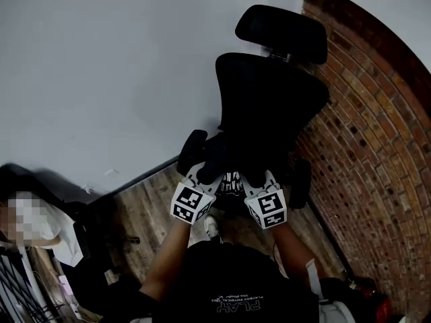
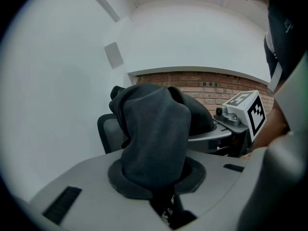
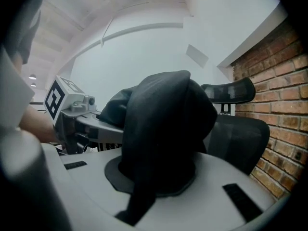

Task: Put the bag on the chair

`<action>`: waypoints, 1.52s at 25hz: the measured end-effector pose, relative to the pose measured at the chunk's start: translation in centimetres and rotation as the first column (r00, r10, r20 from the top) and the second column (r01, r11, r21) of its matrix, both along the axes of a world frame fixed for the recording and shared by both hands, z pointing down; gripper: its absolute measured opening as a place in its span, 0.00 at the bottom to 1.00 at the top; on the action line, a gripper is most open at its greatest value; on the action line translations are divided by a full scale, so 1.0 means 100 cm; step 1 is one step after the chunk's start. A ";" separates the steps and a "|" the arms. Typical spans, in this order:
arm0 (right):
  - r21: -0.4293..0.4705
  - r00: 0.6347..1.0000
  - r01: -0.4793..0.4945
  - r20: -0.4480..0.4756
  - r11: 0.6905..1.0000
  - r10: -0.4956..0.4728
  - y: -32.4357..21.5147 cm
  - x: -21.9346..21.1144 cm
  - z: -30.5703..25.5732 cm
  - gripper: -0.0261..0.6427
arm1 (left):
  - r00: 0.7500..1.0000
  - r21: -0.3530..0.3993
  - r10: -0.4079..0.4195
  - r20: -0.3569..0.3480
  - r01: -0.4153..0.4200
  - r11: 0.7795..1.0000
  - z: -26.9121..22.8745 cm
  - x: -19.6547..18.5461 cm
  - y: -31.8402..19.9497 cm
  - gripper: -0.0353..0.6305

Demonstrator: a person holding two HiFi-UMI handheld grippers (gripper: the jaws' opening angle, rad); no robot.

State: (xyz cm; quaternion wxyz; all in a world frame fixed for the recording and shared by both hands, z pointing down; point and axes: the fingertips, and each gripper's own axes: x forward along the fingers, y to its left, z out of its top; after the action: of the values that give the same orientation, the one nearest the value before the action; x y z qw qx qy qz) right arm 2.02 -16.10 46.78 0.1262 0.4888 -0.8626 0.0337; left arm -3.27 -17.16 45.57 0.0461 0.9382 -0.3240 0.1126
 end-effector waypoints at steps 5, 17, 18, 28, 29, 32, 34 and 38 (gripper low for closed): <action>-0.005 0.999 -0.046 -0.011 0.999 0.046 -0.036 -0.005 0.001 0.10 | 0.999 -0.009 0.047 -0.004 -0.048 0.999 0.002 -0.005 -0.037 0.17; -0.033 0.984 -0.172 -0.046 0.984 0.171 -0.095 -0.009 0.009 0.10 | 0.986 -0.039 0.166 -0.018 -0.167 0.985 0.013 -0.008 -0.101 0.17; -0.036 0.982 -0.184 -0.046 0.982 0.182 -0.098 -0.007 0.010 0.10 | 0.985 -0.039 0.174 -0.017 -0.175 0.984 0.014 -0.006 -0.105 0.17; -0.069 0.975 -0.217 -0.059 0.974 0.213 -0.132 0.027 0.029 0.10 | 0.978 -0.062 0.207 0.002 -0.207 0.976 0.033 0.027 -0.143 0.17; -0.077 0.975 -0.218 -0.056 0.973 0.215 -0.134 0.031 0.032 0.10 | 0.979 -0.067 0.205 0.003 -0.205 0.977 0.036 0.032 -0.146 0.17; -0.100 0.975 -0.219 -0.050 0.971 0.215 -0.145 0.046 0.042 0.10 | 0.979 -0.081 0.201 0.015 -0.199 0.977 0.047 0.046 -0.158 0.17; -0.120 0.976 -0.216 -0.047 0.969 0.212 -0.153 0.053 0.049 0.10 | 0.979 -0.094 0.201 0.027 -0.198 0.976 0.057 0.054 -0.167 0.17; -0.151 0.975 -0.220 -0.049 0.964 0.215 -0.167 0.069 0.070 0.10 | 0.977 -0.105 0.208 0.051 -0.202 0.974 0.077 0.070 -0.183 0.17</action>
State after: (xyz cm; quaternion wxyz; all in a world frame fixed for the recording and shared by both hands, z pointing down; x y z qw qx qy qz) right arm 8.90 -32.76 53.82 0.1731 0.5695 -0.7964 0.1066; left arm 3.72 -35.42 53.32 0.0707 0.9592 -0.2209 0.1617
